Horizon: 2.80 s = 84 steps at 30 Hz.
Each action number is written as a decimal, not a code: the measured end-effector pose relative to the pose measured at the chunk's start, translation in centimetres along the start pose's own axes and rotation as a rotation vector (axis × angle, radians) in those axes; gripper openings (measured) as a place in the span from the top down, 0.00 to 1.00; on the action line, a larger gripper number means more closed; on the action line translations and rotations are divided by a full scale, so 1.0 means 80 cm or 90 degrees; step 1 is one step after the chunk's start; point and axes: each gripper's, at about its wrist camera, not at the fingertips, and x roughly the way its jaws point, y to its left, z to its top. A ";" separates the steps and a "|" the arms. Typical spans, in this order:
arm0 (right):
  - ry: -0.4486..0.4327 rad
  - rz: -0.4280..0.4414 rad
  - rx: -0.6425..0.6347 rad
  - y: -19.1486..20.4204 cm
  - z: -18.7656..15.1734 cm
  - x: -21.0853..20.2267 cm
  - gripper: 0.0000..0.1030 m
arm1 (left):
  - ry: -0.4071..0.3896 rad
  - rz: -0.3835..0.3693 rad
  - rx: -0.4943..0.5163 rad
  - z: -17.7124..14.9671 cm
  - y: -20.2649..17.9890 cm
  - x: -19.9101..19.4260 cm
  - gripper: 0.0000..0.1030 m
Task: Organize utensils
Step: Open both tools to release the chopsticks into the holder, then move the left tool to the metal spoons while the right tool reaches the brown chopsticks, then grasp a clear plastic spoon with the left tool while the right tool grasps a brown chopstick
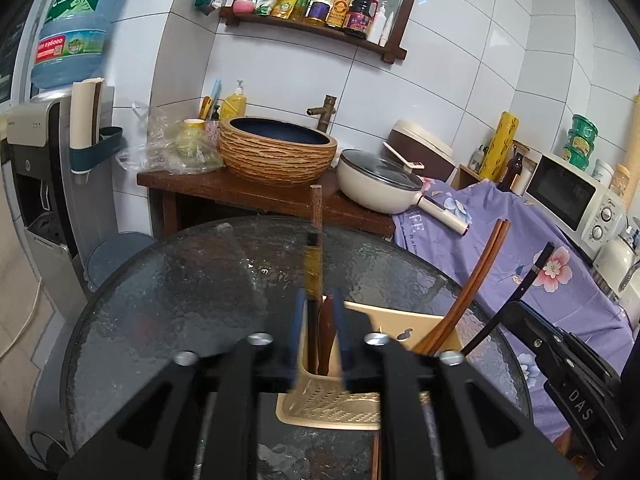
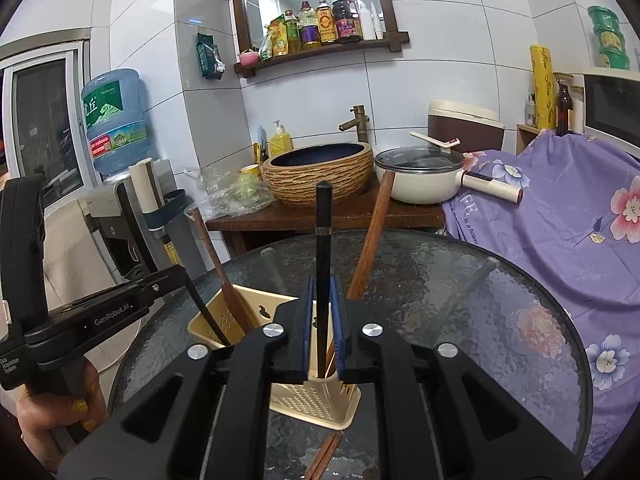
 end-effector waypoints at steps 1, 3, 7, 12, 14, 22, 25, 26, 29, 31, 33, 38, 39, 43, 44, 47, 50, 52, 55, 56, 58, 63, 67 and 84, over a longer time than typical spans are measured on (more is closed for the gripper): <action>-0.009 -0.006 0.000 0.000 -0.003 -0.004 0.58 | -0.004 -0.004 0.000 -0.002 0.001 -0.003 0.55; -0.026 -0.014 -0.001 -0.001 -0.009 -0.014 0.41 | -0.013 -0.007 0.001 -0.007 0.001 -0.009 0.45; -0.006 -0.014 -0.010 0.000 -0.026 -0.025 0.41 | -0.013 -0.004 0.025 -0.028 0.005 -0.024 0.32; 0.060 -0.001 -0.030 0.004 -0.068 -0.030 0.41 | 0.034 -0.011 0.042 -0.066 0.016 -0.031 0.25; 0.102 -0.003 -0.036 0.004 -0.090 -0.025 0.41 | 0.070 -0.011 0.058 -0.087 0.021 -0.029 0.25; 0.247 0.001 -0.015 -0.007 -0.173 0.000 0.45 | 0.171 -0.002 0.082 -0.158 0.047 -0.024 0.26; 0.286 0.009 -0.018 -0.004 -0.192 0.008 0.49 | 0.193 0.000 0.087 -0.174 0.054 -0.023 0.26; 0.300 0.008 -0.023 -0.002 -0.201 0.010 0.50 | 0.198 0.001 0.090 -0.179 0.056 -0.024 0.26; 0.320 0.000 -0.027 0.002 -0.215 0.016 0.56 | 0.205 -0.002 0.098 -0.187 0.056 -0.025 0.26; 0.332 0.000 -0.022 0.004 -0.223 0.019 0.58 | 0.215 -0.005 0.110 -0.196 0.053 -0.025 0.26; 0.336 0.002 -0.022 0.007 -0.227 0.019 0.60 | 0.219 -0.006 0.123 -0.203 0.048 -0.026 0.26; 0.351 -0.006 -0.043 0.020 -0.235 0.024 0.62 | 0.232 -0.015 0.134 -0.217 0.045 -0.027 0.27; 0.354 -0.010 -0.048 0.022 -0.237 0.025 0.63 | 0.236 -0.018 0.136 -0.219 0.045 -0.027 0.27; 0.353 -0.028 -0.066 0.028 -0.238 0.024 0.63 | 0.246 -0.021 0.147 -0.228 0.043 -0.028 0.27; 0.355 -0.033 -0.073 0.029 -0.238 0.025 0.63 | 0.248 -0.022 0.148 -0.230 0.043 -0.029 0.27; 0.361 -0.040 -0.085 0.026 -0.237 0.023 0.63 | 0.254 -0.028 0.149 -0.233 0.043 -0.030 0.27; 0.367 -0.042 -0.082 0.017 -0.238 0.022 0.64 | 0.258 -0.028 0.155 -0.238 0.041 -0.031 0.27; 0.370 -0.045 -0.083 0.013 -0.237 0.021 0.64 | 0.261 -0.030 0.159 -0.239 0.038 -0.030 0.27; 0.377 -0.046 -0.083 0.010 -0.235 0.023 0.64 | 0.266 -0.033 0.167 -0.242 0.032 -0.029 0.32; 0.381 -0.044 -0.073 0.008 -0.235 0.025 0.64 | 0.270 -0.035 0.170 -0.244 0.031 -0.028 0.33; 0.382 -0.044 -0.059 0.002 -0.234 0.029 0.64 | 0.274 -0.037 0.173 -0.246 0.028 -0.028 0.37; 0.379 -0.041 -0.026 -0.002 -0.229 0.035 0.65 | 0.282 -0.039 0.179 -0.249 0.021 -0.025 0.41; 0.377 -0.047 -0.026 -0.001 -0.228 0.037 0.67 | 0.289 -0.039 0.184 -0.249 0.015 -0.019 0.45; 0.376 -0.049 -0.037 0.000 -0.225 0.041 0.67 | 0.287 -0.021 0.240 -0.260 -0.023 -0.011 0.47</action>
